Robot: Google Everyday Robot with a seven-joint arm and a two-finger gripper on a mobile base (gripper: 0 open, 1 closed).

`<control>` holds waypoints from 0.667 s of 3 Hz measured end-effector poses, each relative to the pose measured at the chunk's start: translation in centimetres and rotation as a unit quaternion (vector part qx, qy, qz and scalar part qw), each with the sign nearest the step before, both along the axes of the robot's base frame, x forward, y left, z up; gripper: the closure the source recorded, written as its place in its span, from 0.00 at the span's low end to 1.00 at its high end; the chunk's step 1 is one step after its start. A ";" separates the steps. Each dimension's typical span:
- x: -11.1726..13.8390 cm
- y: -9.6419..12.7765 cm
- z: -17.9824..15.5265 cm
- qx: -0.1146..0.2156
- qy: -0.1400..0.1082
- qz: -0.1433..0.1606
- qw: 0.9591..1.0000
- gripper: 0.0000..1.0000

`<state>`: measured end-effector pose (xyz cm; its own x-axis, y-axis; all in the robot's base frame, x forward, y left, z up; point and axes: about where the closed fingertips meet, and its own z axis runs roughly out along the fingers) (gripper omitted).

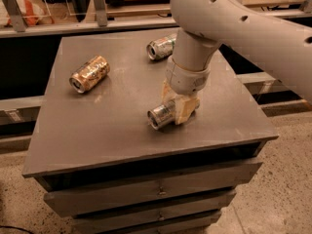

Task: Place redbull can upright

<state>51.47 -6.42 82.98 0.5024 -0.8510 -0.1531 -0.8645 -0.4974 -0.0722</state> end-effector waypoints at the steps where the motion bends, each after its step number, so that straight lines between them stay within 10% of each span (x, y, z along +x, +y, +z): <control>1: -0.2 0.1 0.5 -0.001 -0.005 -0.009 1.000 0.87; 2: -1.3 0.3 5.5 0.044 -0.030 -0.036 0.998 1.00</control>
Offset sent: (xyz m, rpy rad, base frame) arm -0.0329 0.0105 0.1357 0.2557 -0.1095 -0.1493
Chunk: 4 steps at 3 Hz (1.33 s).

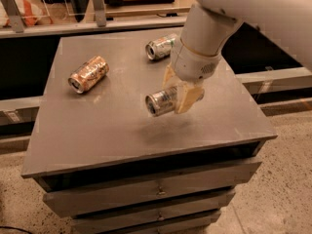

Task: Place redbull can upright

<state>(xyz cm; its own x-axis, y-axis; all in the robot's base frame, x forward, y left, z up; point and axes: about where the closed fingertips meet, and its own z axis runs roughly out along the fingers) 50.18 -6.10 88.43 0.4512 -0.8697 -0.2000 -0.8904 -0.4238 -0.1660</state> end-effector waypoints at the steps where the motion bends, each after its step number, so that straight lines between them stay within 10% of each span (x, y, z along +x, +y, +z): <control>1: -0.1 -1.0 4.5 0.095 -0.008 -0.052 0.994 1.00; 2: -0.2 -1.8 7.4 0.200 -0.005 -0.083 0.976 1.00; 4: -0.5 -3.3 12.7 0.368 -0.054 -0.132 0.919 1.00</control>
Offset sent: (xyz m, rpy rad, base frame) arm -0.0097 -0.0255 0.1286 0.7521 0.0353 -0.2287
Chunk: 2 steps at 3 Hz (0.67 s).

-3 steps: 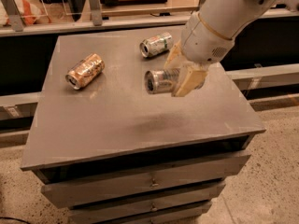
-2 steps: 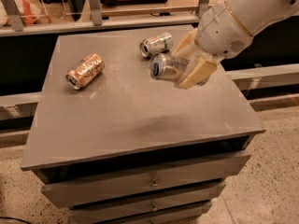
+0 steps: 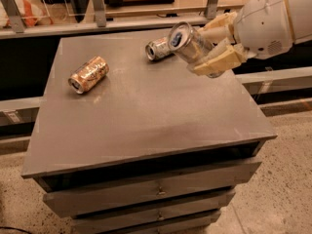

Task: Place redbull can upright

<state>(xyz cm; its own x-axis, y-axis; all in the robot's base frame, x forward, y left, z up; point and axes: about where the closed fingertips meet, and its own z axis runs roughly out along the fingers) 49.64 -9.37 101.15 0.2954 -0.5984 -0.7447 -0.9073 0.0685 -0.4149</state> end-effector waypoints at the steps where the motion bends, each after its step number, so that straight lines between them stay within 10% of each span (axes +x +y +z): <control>1: 1.3 -2.3 0.7 0.098 -0.001 -0.071 0.993 1.00; 2: 2.6 -3.3 -0.9 0.175 0.051 -0.113 0.977 1.00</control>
Offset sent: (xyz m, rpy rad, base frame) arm 0.0484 -0.0549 -0.0350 0.5620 0.2713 -0.3527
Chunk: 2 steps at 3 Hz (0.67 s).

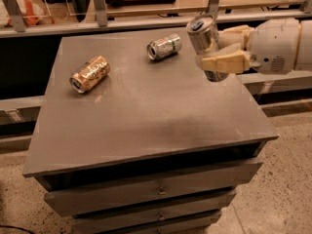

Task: Place redbull can upright

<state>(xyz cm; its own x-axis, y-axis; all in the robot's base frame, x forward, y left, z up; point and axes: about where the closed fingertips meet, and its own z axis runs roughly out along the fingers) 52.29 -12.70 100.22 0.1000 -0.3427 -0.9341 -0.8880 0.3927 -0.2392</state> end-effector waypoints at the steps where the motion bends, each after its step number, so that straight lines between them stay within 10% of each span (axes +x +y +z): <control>1: 1.2 0.4 -1.7 0.027 0.027 -0.029 0.999 1.00; 2: 1.2 0.4 -1.7 0.027 0.027 -0.029 0.999 1.00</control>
Offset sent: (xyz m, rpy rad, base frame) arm 0.0086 0.0030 -0.0127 0.0458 0.0447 -0.0410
